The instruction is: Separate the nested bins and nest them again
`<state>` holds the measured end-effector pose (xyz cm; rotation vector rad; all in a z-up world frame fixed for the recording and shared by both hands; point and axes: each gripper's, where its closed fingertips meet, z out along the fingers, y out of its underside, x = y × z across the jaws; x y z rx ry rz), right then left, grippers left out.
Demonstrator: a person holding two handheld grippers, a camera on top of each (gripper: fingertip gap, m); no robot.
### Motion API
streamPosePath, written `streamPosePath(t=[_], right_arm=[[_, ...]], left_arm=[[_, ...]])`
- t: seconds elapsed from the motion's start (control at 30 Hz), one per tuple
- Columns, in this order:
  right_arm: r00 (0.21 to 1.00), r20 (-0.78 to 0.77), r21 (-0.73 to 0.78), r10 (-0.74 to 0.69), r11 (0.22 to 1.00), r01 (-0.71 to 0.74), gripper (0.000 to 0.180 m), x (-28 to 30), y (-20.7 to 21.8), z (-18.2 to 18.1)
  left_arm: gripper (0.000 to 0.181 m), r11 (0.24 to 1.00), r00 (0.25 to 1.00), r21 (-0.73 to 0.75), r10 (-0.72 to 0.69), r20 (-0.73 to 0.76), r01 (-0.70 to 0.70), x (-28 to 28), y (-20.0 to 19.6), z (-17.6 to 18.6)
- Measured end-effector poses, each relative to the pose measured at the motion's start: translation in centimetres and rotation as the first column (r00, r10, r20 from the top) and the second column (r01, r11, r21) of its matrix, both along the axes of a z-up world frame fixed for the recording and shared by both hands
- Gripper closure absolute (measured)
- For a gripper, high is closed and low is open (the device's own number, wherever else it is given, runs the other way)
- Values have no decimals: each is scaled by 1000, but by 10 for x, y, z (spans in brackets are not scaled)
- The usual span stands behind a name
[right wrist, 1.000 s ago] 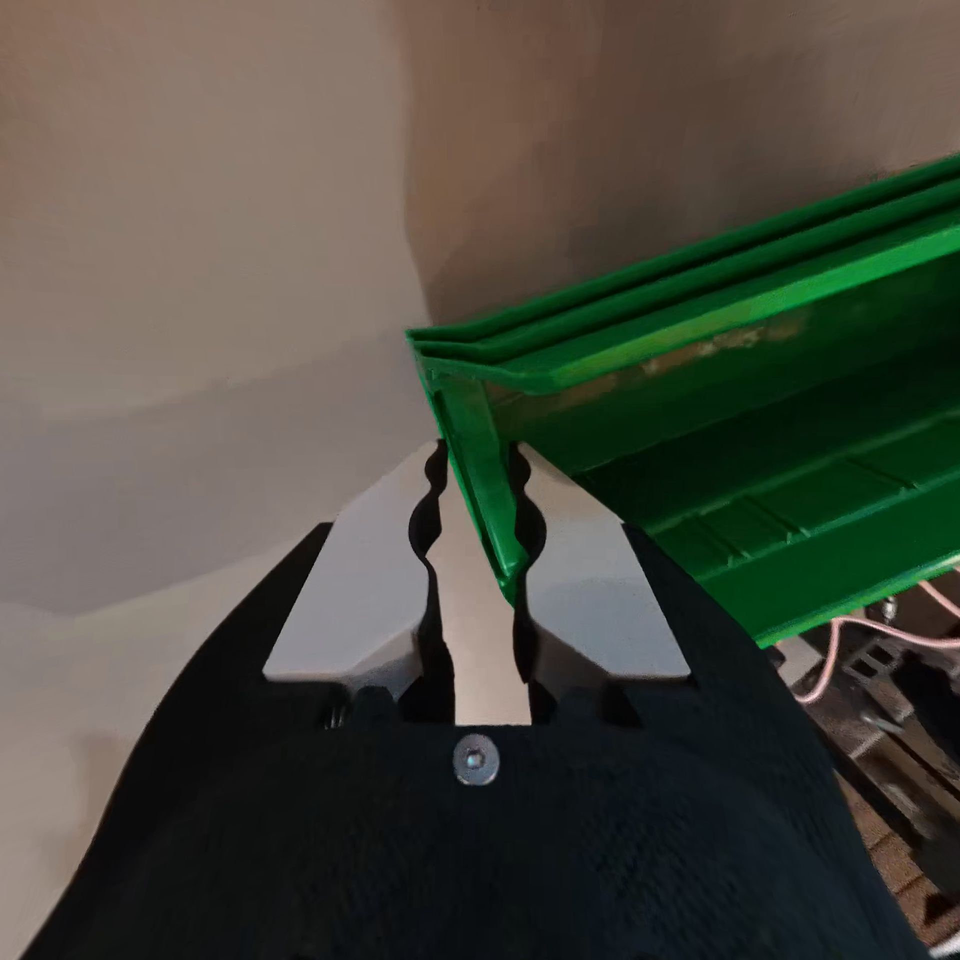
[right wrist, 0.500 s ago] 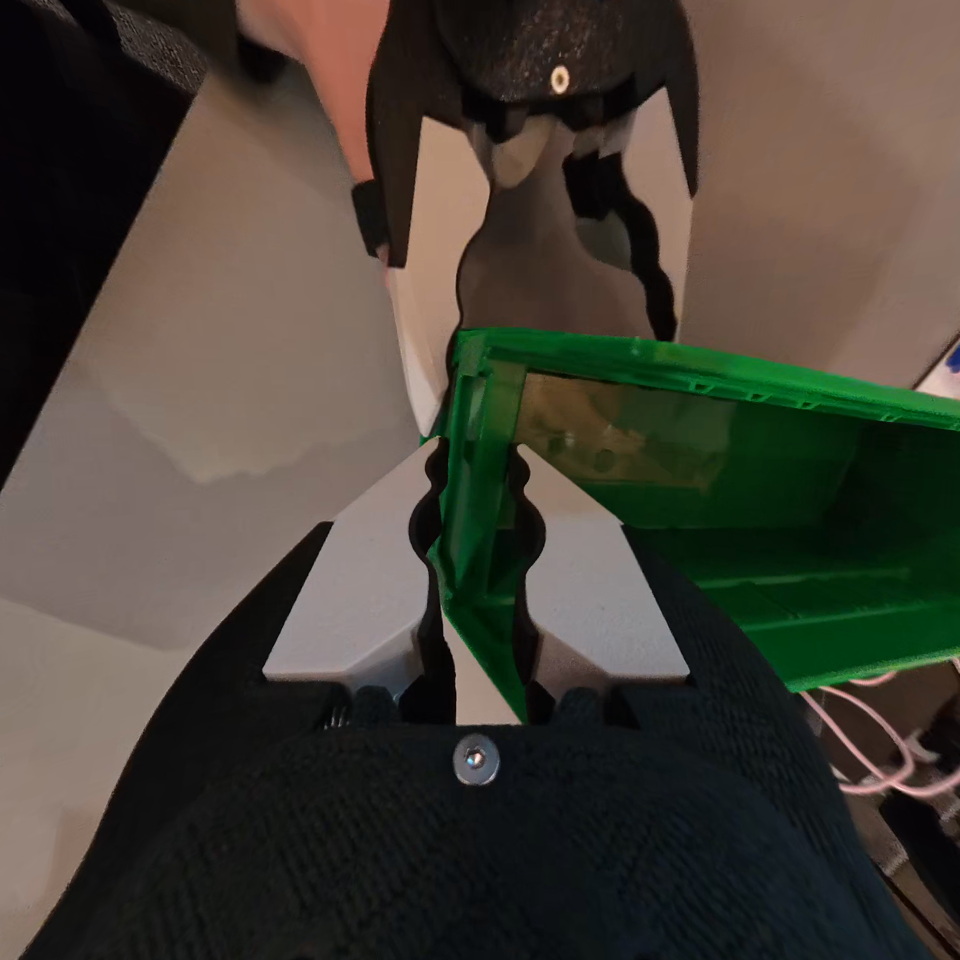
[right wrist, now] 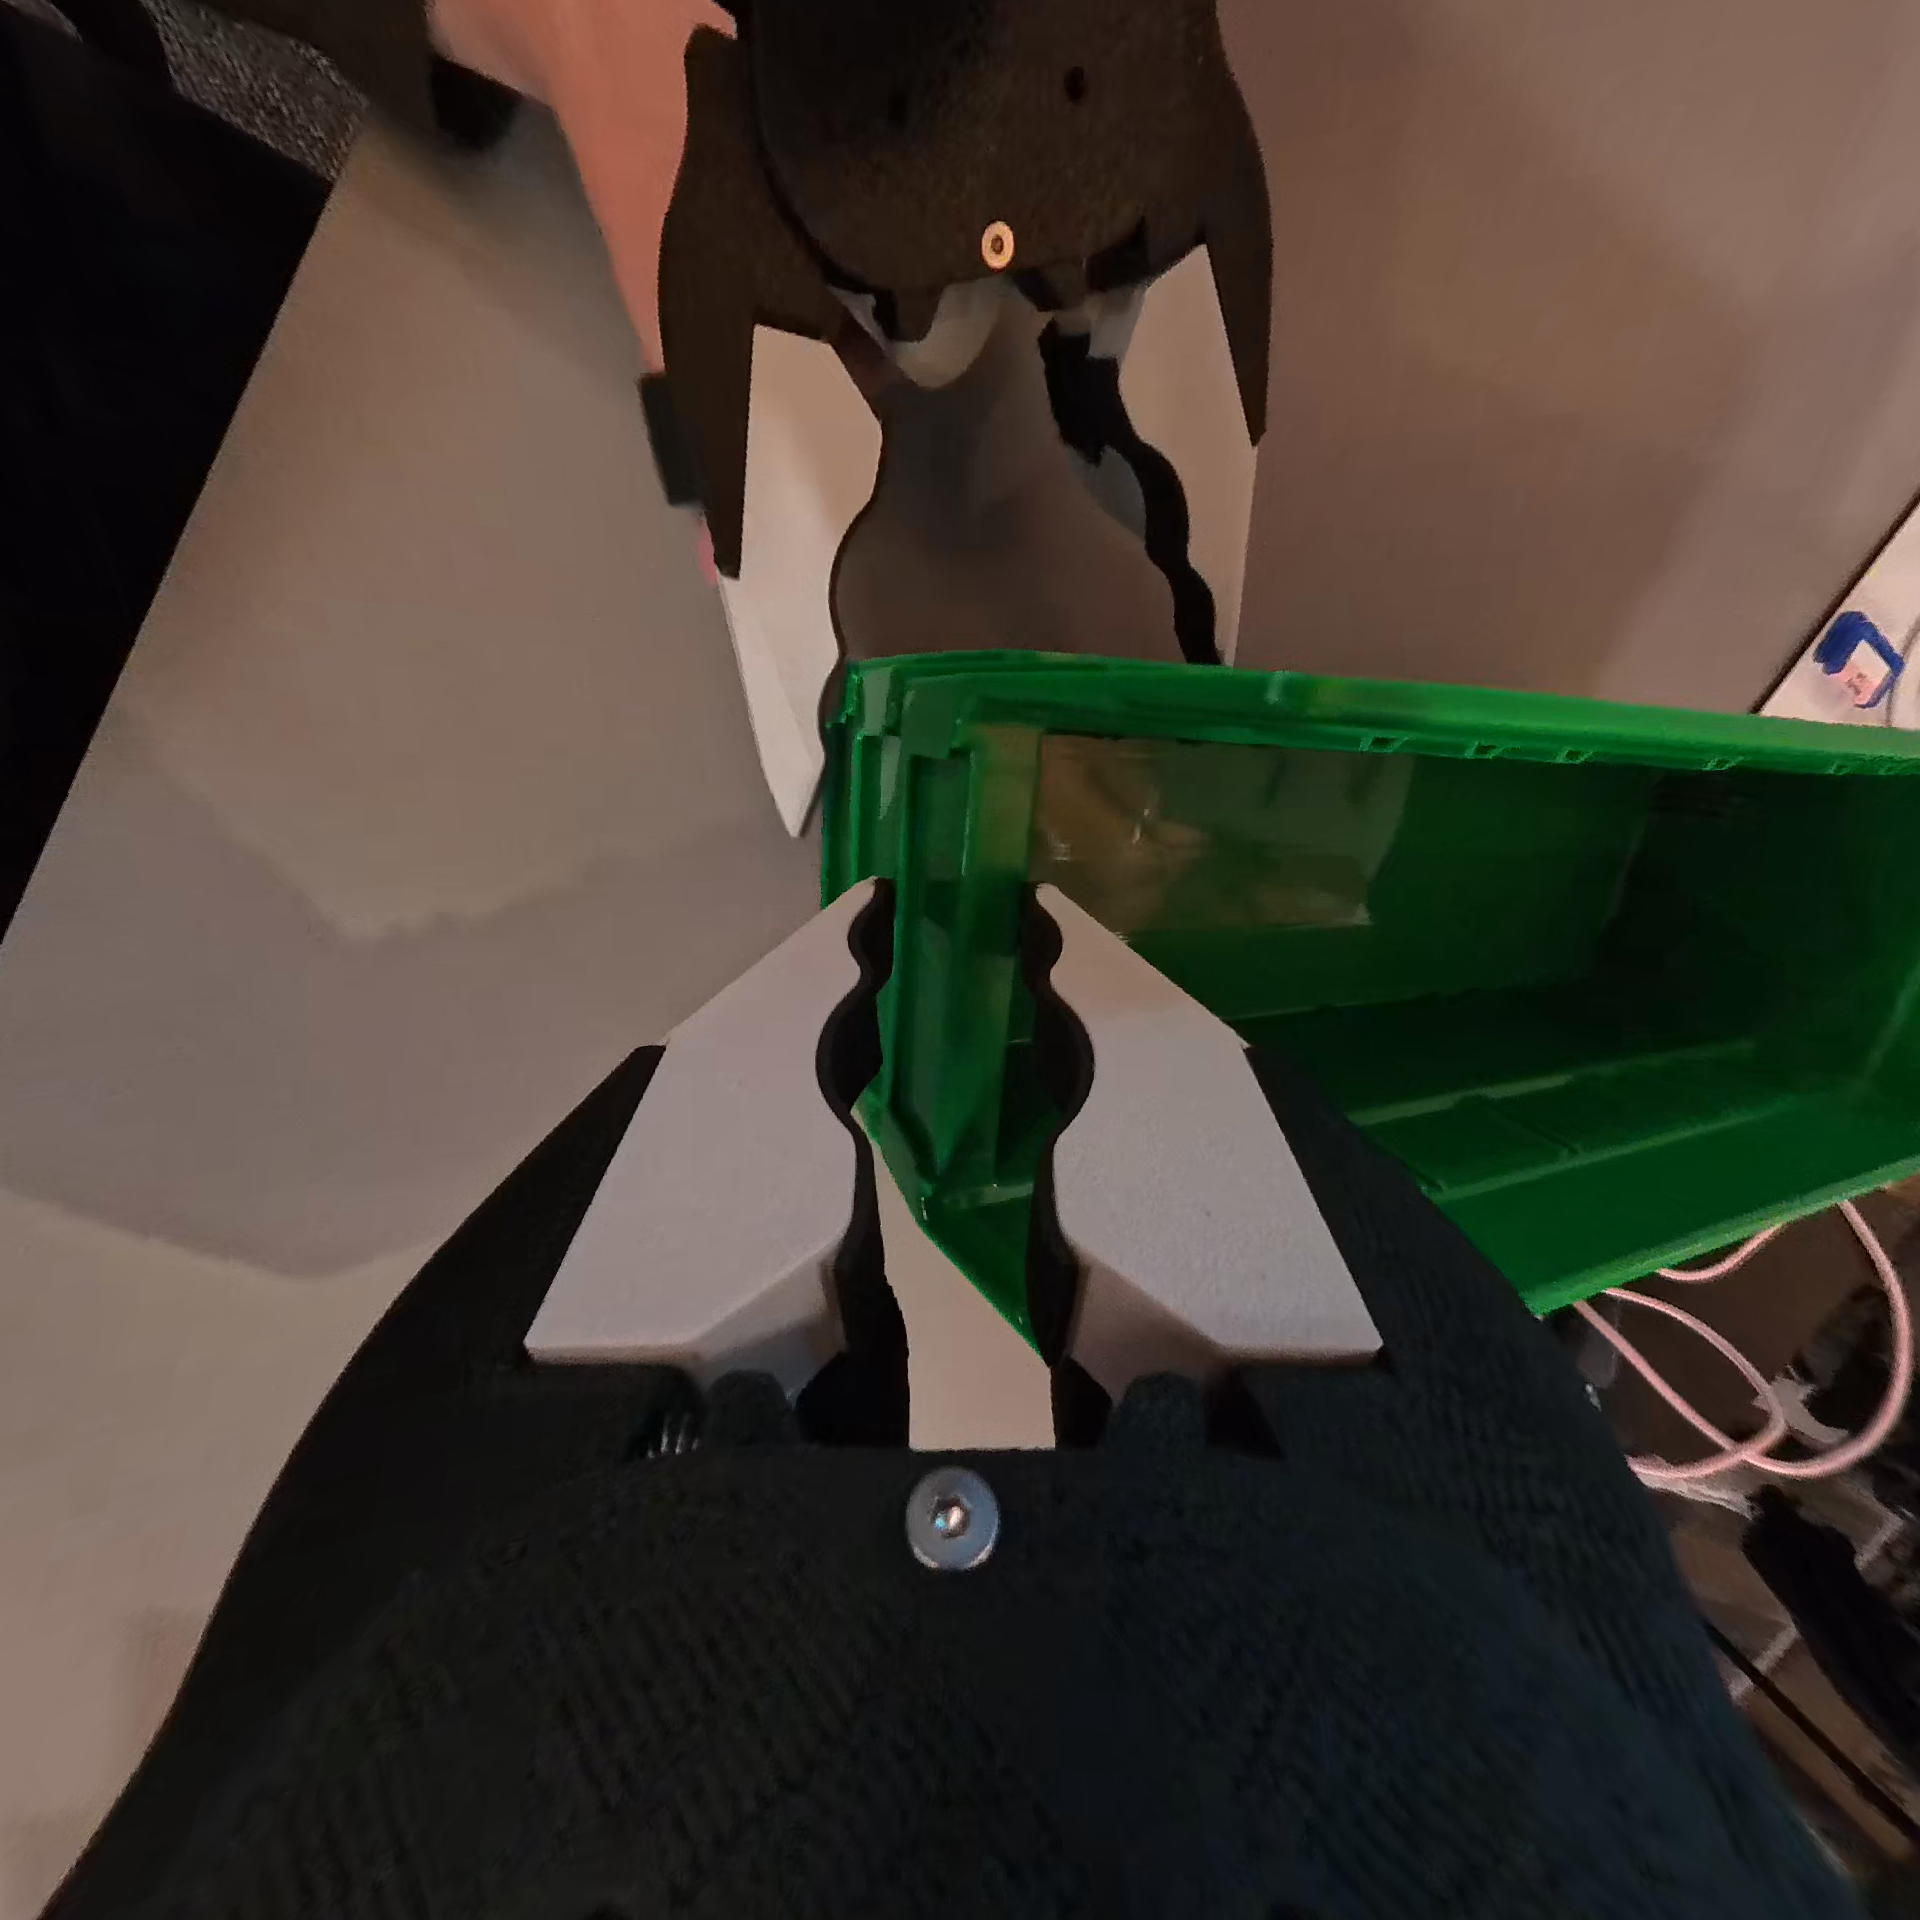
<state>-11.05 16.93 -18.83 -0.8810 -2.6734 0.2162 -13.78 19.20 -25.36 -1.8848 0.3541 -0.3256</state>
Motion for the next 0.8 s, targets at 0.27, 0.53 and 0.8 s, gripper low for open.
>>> streamPosePath(t=[0.27, 0.53, 0.8], right_arm=[[999, -34, 48, 9, 999, -7, 156, -2, -8, -4], [1000, -26, 107, 7, 994, -4, 157, -2, 0, -7], [999, -49, 47, -12, 999, 14, 157, -2, 5, -12]], left_arm=[[44, 996, 972, 79, 14, 235, -34, -14, -3, 23], [51, 999, 989, -34, 42, 141, -37, -9, 1, 3], [54, 995, 992, -92, 54, 110, -44, -9, 4, -7]])
